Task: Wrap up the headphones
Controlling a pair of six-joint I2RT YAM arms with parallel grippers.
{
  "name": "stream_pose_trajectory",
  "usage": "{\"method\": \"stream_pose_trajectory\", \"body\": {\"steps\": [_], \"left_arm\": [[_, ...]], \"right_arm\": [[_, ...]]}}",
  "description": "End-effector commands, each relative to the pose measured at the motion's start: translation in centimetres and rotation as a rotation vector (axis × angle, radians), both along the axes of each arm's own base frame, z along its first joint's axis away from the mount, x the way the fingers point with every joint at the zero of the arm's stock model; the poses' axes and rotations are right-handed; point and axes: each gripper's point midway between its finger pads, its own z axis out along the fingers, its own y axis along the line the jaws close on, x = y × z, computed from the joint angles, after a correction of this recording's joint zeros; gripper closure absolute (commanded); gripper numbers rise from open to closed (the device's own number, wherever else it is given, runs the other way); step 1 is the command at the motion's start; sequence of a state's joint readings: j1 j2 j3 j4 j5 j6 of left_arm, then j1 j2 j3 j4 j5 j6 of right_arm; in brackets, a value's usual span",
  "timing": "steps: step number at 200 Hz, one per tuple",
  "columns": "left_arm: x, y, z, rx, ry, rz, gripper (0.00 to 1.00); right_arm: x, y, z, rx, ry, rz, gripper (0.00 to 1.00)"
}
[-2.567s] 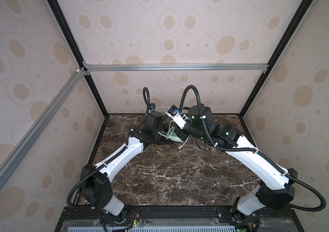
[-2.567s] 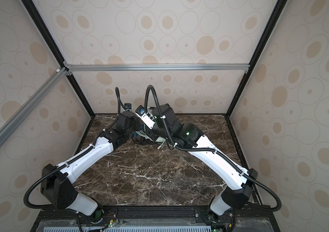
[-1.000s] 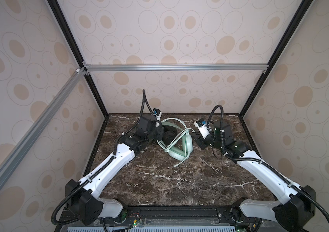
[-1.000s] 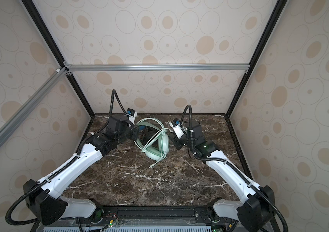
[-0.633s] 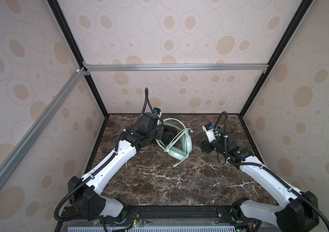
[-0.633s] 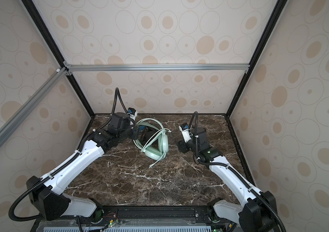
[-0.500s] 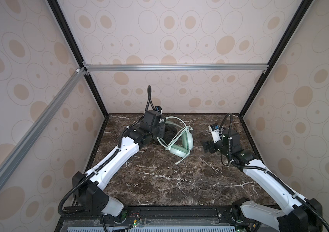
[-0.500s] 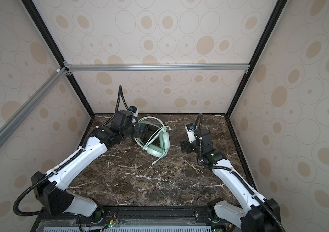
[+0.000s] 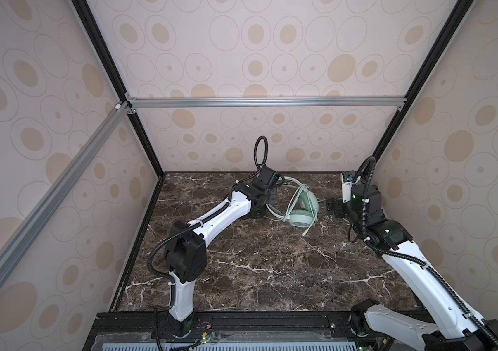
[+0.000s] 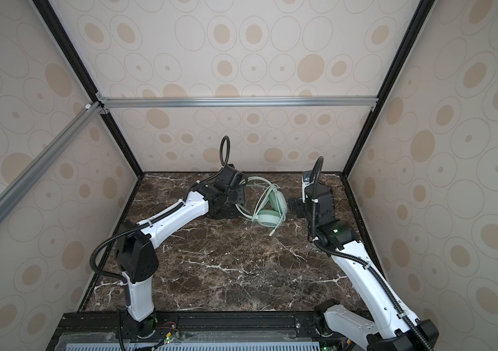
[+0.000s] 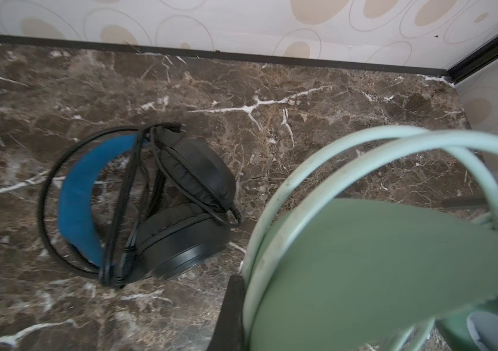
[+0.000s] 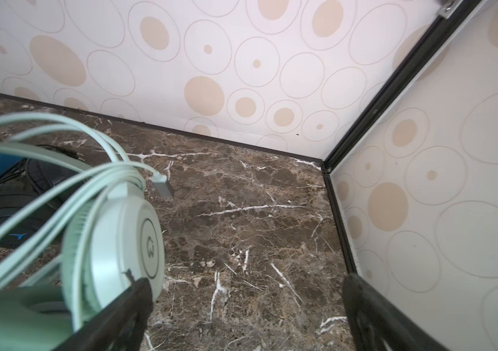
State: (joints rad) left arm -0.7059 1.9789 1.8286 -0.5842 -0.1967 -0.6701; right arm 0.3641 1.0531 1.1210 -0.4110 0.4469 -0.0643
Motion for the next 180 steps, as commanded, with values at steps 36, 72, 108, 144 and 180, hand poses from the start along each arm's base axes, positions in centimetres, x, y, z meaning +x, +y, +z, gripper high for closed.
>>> {"method": "stream_pose_trajectory", "body": {"steps": [36,72,108,144,180], "left_arm": [[1.8,-7.2,1.1,-0.166,-0.007,0.047,1.00],[3.3,-9.2,-1.1,-0.192,0.007,0.066,1.00],[4.1,-9.5,-2.9,-0.181,0.009,0.081,0.97],[4.0,-10.2,-6.0,-0.204,0.048,0.094,0.94],[4.1,-10.5,-8.2,-0.188,0.069,0.087,0.90]], "right_arm": [[-0.8,-1.2,1.4,-0.034,0.002,-0.041,0.00],[-1.4,-1.2,1.7,-0.030,0.008,-0.028,0.00],[-1.9,-1.5,1.9,-0.038,-0.004,-0.028,0.00],[-2.0,-1.5,2.2,-0.058,-0.009,-0.016,0.00],[-1.9,-1.5,2.6,-0.061,-0.023,-0.014,0.00]]}}
